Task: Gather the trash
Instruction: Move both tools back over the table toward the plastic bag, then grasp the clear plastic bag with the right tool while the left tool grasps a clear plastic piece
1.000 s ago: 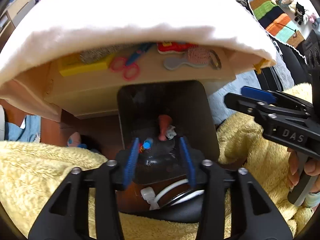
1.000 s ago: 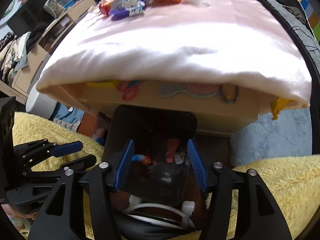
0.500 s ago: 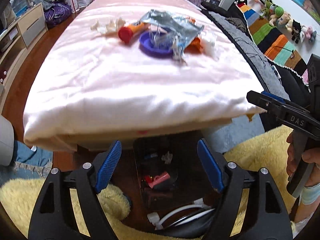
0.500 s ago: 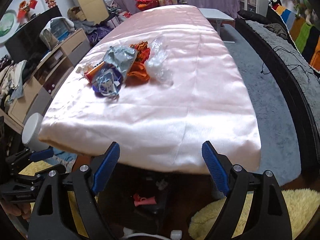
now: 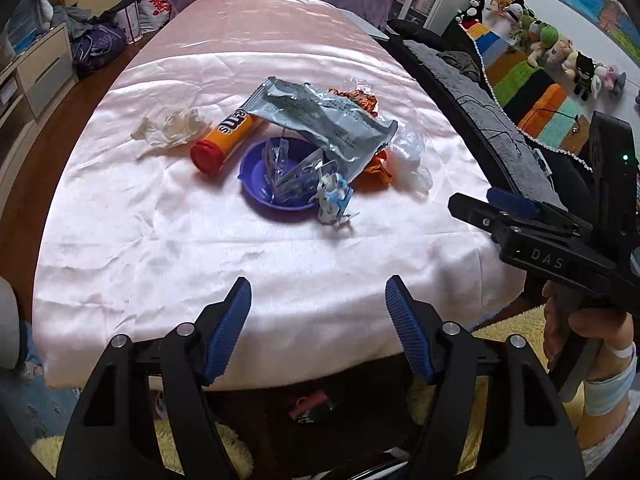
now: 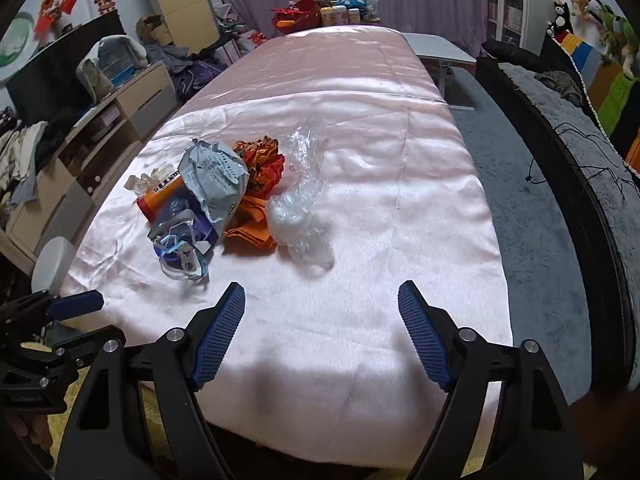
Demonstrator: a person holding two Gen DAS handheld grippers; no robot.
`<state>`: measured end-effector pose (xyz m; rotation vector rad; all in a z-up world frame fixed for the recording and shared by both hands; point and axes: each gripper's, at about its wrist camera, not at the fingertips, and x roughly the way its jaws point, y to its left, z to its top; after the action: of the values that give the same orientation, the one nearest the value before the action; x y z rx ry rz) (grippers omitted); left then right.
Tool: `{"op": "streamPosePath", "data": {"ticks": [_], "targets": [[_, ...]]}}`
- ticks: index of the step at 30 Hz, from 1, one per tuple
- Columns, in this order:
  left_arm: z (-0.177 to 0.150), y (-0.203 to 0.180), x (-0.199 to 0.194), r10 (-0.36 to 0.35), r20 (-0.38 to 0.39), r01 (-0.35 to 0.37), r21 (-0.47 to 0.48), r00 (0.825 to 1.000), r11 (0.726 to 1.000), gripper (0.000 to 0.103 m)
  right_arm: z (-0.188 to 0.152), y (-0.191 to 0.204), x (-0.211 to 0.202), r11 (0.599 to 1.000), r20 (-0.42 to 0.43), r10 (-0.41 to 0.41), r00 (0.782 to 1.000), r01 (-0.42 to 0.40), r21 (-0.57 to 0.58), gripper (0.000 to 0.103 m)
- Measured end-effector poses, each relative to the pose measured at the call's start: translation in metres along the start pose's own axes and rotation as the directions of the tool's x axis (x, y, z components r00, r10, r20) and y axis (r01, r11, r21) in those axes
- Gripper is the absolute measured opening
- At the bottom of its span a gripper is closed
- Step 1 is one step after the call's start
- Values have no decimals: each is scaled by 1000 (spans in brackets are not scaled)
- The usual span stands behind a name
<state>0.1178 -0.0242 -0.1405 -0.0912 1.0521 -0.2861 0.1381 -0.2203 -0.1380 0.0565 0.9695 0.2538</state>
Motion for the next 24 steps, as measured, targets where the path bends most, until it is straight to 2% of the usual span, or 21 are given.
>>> {"op": "streamPosePath", "data": {"ticks": [4,7,12,15,17,19,20,24], "targets": [[18,-6,11,-12,2,12,19,1000,1000,53,10,0,19,1000,-26,16,1000,-16,-8,58],[27,-6,19,-21,0,21,23,1000,1000,45,15,1,29,999,-34,26,999,-27,-18,54],[39,-9,35,-35,-17,35,29,999,999,38,21,2,42,999,-45,36,998,-38,-34,53],[43,-9,43,-41,-30,42,27,999,999,27,24,4,49,998,-61,48,997,-51,-41,38],[44,-8,46,-48,-33,49,21,998,999,18,23,6,52,997,-62,44,997,-47,-53,33],[45,-6,48,-53,-31,54,22,998,998,12,23,6,52,997,-61,35,998,-39,-64,21],[45,-6,49,-53,-30,54,23,998,998,9,23,5,52,997,-62,37,997,-41,-61,19],[45,-6,43,-54,-10,54,28,999,998,6,22,3,46,998,-47,22,999,-25,-61,12]]}}
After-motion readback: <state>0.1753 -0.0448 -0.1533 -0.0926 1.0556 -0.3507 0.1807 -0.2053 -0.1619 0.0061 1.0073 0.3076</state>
